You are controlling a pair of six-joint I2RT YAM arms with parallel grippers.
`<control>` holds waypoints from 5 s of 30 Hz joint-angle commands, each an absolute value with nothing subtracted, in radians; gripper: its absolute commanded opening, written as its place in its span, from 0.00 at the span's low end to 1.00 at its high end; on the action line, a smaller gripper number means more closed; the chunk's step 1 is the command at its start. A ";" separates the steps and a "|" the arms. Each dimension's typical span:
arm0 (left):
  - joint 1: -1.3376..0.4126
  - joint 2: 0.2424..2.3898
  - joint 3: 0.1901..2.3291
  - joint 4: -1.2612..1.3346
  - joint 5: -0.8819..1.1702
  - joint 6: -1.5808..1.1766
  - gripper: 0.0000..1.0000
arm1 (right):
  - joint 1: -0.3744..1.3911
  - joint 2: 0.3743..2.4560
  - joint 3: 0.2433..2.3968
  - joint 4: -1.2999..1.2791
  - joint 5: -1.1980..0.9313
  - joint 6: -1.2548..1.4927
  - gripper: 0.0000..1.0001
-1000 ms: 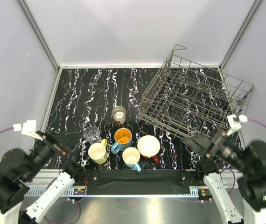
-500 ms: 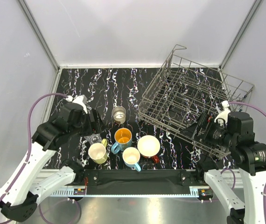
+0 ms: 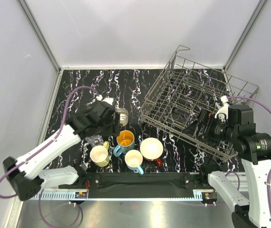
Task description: Load the cups into the dish rack
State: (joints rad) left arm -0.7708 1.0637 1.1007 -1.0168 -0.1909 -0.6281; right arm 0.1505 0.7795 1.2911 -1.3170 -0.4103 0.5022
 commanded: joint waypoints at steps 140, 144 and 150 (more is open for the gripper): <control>-0.790 0.519 1.011 -0.661 -0.239 -0.716 0.99 | 0.404 1.509 1.661 -0.553 0.537 0.652 0.00; -0.790 0.506 0.986 -0.663 -0.244 -0.696 0.99 | 0.373 1.639 1.747 -0.523 0.493 0.629 0.00; -0.790 0.502 0.985 -0.683 -0.308 -0.657 0.99 | 0.370 1.781 1.816 -0.483 0.506 0.646 0.00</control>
